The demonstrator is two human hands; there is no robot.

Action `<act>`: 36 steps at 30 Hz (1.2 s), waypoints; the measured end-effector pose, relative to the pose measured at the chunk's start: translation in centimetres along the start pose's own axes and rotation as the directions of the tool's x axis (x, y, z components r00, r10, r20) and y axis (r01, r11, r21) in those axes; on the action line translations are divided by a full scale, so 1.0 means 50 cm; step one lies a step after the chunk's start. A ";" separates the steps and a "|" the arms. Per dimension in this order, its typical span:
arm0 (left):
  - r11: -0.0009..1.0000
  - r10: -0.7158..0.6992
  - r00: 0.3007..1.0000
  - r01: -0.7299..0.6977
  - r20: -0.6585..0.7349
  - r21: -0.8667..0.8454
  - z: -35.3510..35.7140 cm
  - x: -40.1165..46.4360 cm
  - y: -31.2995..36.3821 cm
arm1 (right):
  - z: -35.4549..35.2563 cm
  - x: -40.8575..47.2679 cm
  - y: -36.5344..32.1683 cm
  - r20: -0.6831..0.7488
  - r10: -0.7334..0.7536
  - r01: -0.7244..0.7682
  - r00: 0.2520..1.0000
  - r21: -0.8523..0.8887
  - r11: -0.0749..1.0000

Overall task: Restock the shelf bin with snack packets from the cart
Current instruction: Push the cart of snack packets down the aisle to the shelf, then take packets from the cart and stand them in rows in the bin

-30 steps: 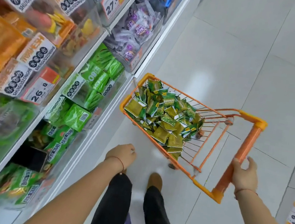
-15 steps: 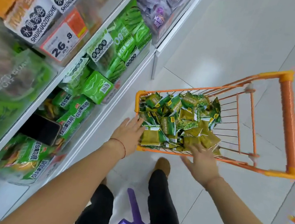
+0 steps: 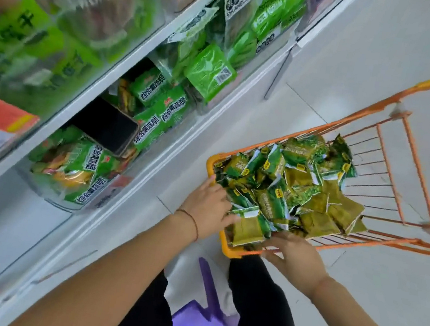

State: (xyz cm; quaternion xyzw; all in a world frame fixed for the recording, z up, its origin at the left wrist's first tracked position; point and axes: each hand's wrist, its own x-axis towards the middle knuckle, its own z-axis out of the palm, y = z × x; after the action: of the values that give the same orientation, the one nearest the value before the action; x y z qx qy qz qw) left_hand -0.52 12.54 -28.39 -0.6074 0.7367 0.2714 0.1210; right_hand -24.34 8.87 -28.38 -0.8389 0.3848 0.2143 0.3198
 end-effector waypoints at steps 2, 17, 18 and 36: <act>0.998 -0.028 0.967 0.011 -0.251 -0.067 0.055 -0.032 -0.012 | 0.016 0.004 -0.014 -0.002 -0.037 0.037 0.999 0.020 0.999; 0.972 -0.223 0.678 0.101 -0.700 -0.211 0.257 -0.226 -0.148 | -0.048 0.093 -0.117 -0.781 -0.265 0.102 0.566 -0.252 0.962; 0.969 -0.231 0.660 0.094 -0.715 -0.227 0.268 -0.241 -0.152 | -0.057 0.111 -0.097 -0.818 -0.202 0.010 0.538 -0.234 0.972; 0.819 -0.573 0.428 0.313 -0.699 -0.480 0.366 -0.416 -0.161 | 0.037 0.102 -0.200 -0.763 -0.158 0.050 0.627 -0.162 0.985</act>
State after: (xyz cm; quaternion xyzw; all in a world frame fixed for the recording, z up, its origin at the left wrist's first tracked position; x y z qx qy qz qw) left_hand 9.29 38.87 -34.94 -0.8449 0.4705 0.0156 -0.2540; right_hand -13.59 12.58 -29.08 -0.8888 0.4211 -0.1606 0.0828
